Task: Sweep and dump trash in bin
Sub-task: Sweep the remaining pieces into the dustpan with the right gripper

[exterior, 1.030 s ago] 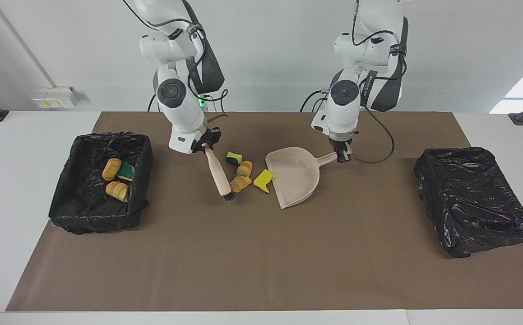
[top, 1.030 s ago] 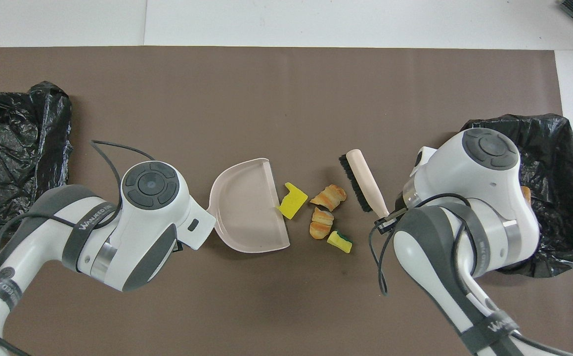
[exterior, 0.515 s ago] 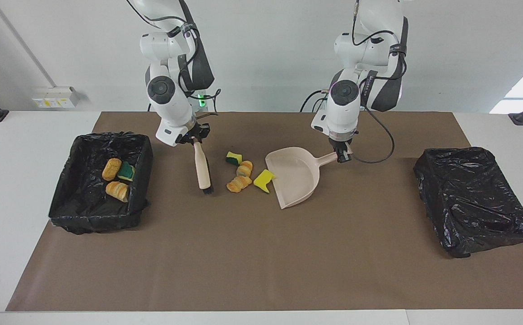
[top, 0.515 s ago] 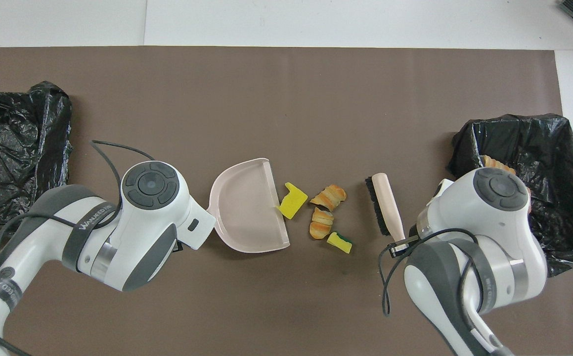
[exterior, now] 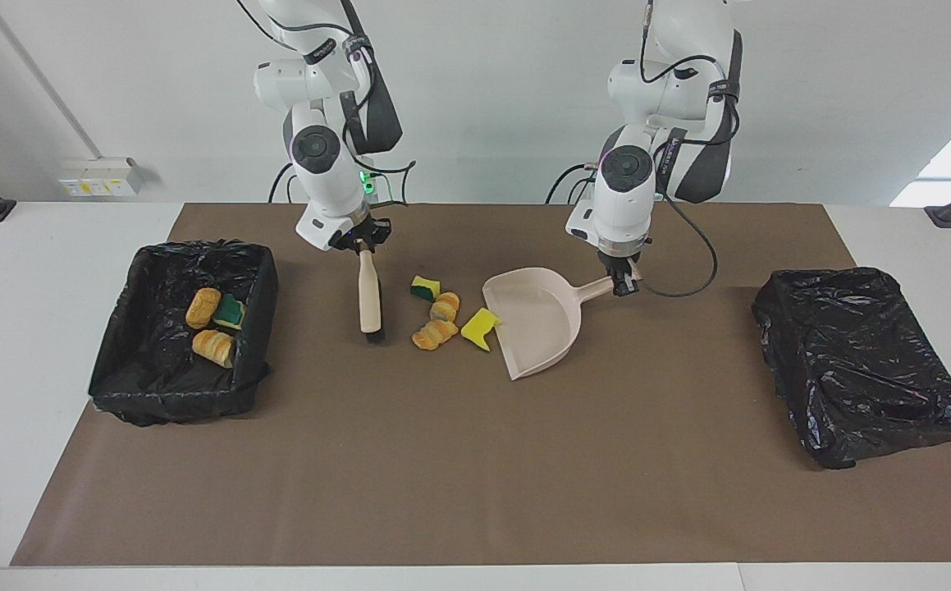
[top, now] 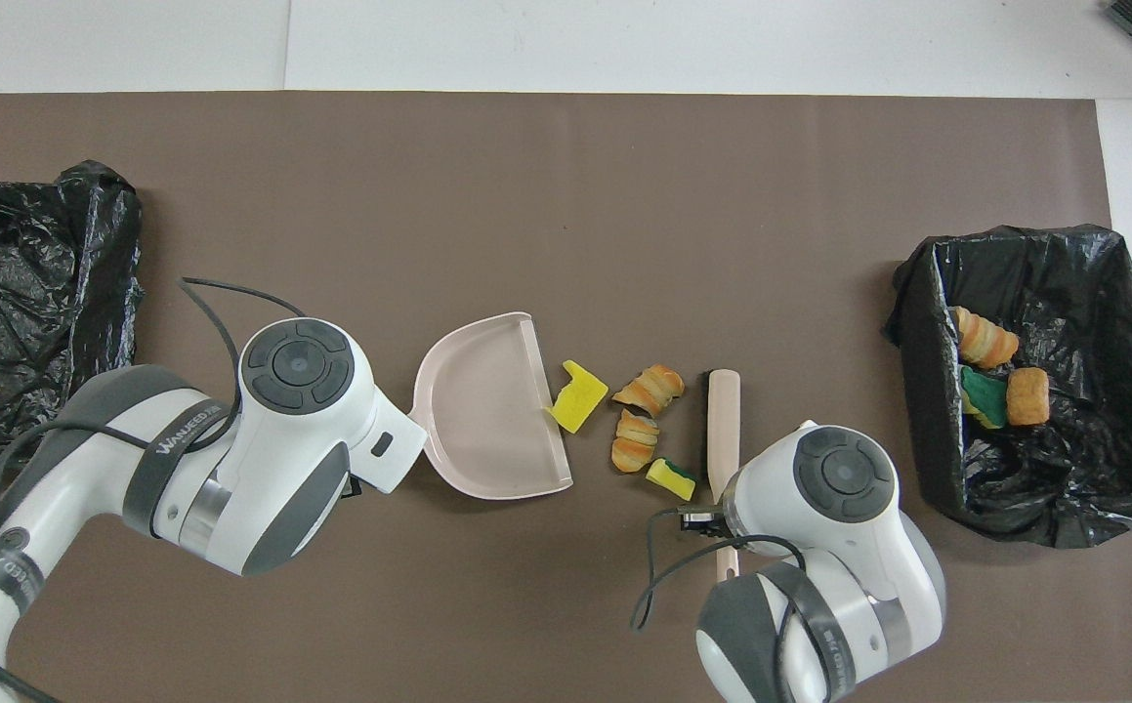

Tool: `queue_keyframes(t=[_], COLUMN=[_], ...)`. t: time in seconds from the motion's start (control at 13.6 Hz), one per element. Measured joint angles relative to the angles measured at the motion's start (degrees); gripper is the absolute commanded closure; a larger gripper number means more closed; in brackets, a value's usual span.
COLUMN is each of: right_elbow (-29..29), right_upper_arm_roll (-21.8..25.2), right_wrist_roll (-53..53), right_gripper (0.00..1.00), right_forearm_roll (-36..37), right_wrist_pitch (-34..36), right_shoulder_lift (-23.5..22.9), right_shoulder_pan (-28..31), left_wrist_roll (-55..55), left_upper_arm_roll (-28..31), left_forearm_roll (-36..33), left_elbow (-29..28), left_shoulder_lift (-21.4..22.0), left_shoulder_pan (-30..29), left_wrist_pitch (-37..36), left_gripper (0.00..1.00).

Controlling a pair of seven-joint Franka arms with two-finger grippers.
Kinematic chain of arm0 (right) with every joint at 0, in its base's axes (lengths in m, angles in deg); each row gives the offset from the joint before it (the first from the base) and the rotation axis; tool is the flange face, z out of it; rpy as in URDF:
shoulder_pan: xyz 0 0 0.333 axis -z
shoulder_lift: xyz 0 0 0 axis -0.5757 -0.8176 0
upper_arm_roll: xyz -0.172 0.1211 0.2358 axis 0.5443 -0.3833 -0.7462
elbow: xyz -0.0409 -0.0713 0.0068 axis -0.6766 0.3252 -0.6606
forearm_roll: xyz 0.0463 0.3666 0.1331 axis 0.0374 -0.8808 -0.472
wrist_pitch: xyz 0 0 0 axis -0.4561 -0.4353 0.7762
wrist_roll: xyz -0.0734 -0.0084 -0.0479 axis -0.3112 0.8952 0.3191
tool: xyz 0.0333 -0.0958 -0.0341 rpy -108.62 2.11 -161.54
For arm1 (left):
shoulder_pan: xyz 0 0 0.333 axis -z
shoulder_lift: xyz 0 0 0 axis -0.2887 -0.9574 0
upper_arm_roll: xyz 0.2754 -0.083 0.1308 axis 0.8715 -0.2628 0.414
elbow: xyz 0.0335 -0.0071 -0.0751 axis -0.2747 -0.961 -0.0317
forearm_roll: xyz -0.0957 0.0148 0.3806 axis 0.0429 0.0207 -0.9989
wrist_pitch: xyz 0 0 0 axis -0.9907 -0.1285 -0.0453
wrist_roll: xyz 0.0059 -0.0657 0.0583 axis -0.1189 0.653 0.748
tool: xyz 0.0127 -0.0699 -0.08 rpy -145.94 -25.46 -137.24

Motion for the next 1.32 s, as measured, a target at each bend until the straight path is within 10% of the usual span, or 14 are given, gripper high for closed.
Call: queue_keyframes(t=[1.32], right_elbow=[24.42], right_upper_arm_roll=[0.56], right_wrist_roll=[4.89], right_gripper=[1.0], right_forearm_roll=[-22.58], right_wrist_pitch=[5.74], right_shoulder_lift=[-13.75], right_shoulder_pan=[-9.87], left_wrist_roll=[0.43], left_upper_arm_roll=[0.02], left_forearm_roll=[0.83], left_elbow=[0.0], left_shoulder_lift=[0.0], left_shoulder_pan=[0.0], left_wrist_pitch=[-0.17], left_gripper=[1.0])
